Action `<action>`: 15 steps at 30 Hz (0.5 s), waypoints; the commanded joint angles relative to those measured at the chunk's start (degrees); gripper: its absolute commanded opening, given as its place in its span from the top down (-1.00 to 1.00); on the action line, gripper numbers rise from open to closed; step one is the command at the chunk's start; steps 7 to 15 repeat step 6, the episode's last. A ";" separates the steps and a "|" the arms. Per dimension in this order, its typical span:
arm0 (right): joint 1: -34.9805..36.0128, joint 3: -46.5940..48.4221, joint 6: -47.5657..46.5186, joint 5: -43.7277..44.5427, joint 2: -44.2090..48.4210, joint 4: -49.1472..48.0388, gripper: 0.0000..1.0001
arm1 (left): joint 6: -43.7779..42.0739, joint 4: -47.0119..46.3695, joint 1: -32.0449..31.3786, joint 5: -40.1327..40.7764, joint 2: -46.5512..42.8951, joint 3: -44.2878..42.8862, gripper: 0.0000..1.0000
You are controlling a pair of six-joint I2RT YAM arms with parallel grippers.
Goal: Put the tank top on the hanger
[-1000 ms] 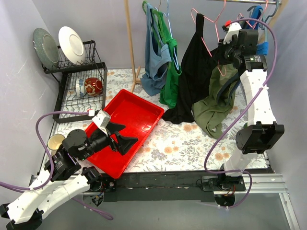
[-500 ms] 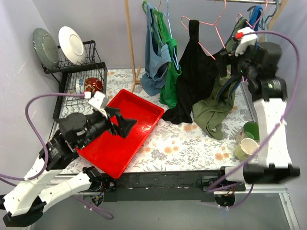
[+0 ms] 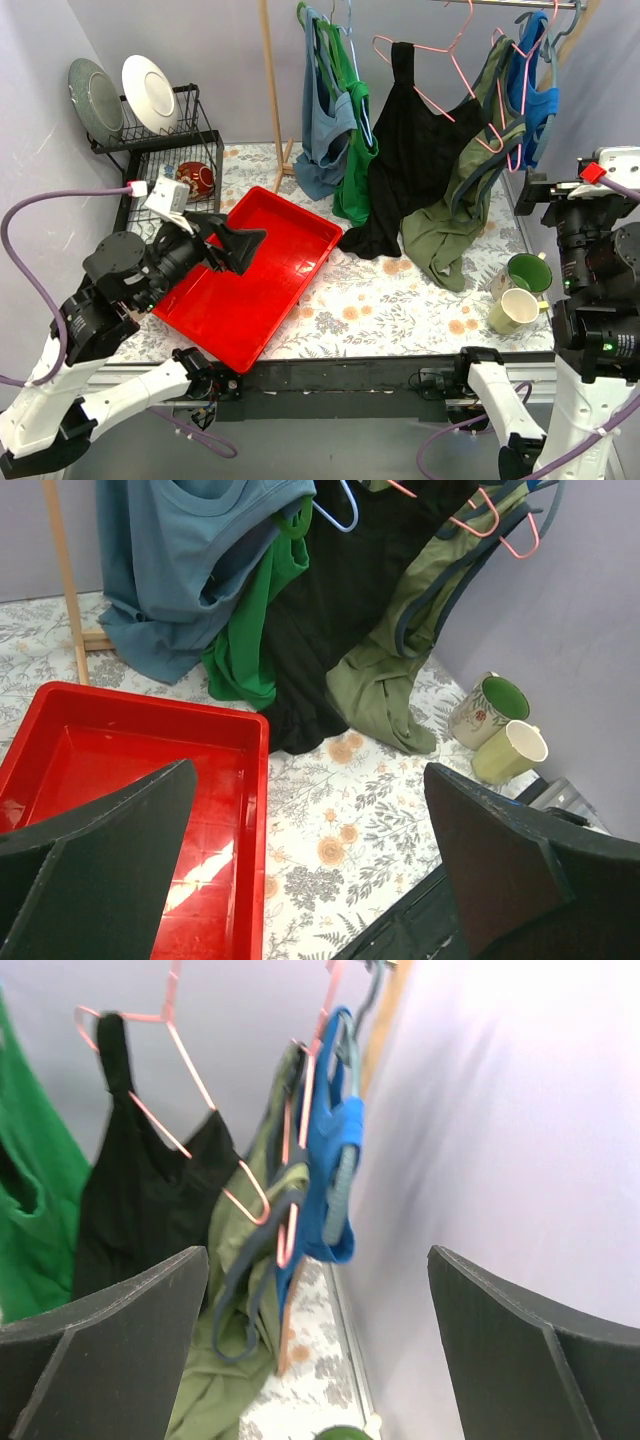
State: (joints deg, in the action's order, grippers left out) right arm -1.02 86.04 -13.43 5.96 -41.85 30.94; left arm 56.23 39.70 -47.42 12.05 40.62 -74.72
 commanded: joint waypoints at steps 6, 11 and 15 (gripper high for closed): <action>-1.01 0.18 0.78 4.77 -0.25 -1.06 -0.97 | 1.52 3.10 0.13 1.83 -2.21 -3.77 -0.96; -1.01 0.18 0.78 4.77 -0.25 -1.06 -0.97 | 1.52 3.10 0.13 1.83 -2.21 -3.77 -0.96; -1.01 0.18 0.78 4.77 -0.25 -1.06 -0.97 | 1.52 3.10 0.13 1.83 -2.21 -3.77 -0.96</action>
